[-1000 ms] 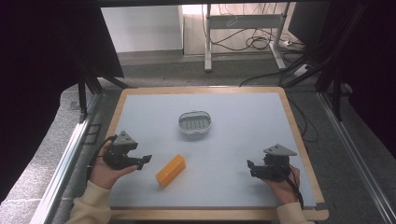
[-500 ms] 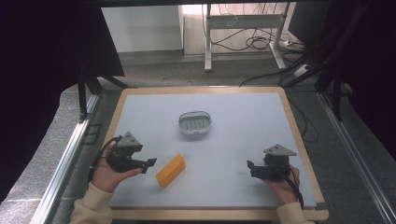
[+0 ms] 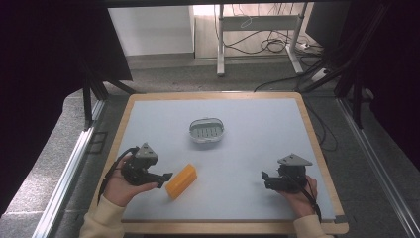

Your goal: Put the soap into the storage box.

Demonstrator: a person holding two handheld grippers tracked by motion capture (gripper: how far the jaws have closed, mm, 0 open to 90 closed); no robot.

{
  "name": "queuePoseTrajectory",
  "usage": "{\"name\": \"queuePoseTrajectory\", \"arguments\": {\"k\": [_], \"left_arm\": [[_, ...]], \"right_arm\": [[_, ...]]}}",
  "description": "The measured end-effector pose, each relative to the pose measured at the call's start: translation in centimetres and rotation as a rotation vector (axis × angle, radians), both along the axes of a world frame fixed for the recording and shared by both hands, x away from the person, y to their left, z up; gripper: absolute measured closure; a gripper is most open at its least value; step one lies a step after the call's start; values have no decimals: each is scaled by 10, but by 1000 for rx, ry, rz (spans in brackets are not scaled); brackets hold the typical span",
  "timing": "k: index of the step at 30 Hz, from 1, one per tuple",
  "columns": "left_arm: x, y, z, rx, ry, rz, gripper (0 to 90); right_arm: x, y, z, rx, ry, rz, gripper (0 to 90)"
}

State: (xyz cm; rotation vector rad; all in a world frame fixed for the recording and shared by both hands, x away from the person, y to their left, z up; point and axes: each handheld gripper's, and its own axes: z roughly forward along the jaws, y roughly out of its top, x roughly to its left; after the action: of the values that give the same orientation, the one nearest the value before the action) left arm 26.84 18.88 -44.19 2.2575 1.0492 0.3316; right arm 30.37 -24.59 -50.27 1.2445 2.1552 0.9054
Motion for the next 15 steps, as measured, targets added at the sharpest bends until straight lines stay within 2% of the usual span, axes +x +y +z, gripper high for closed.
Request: {"name": "queuePoseTrajectory", "arguments": {"k": [9,15], "left_arm": [[0,-17,-7,24,13,-34,247],[2,-27,-13,53,20,-31,242]], "right_arm": [[0,0,-1,-11,-2,2,101],[0,1,-1,-15,-1,-1,101]]}}
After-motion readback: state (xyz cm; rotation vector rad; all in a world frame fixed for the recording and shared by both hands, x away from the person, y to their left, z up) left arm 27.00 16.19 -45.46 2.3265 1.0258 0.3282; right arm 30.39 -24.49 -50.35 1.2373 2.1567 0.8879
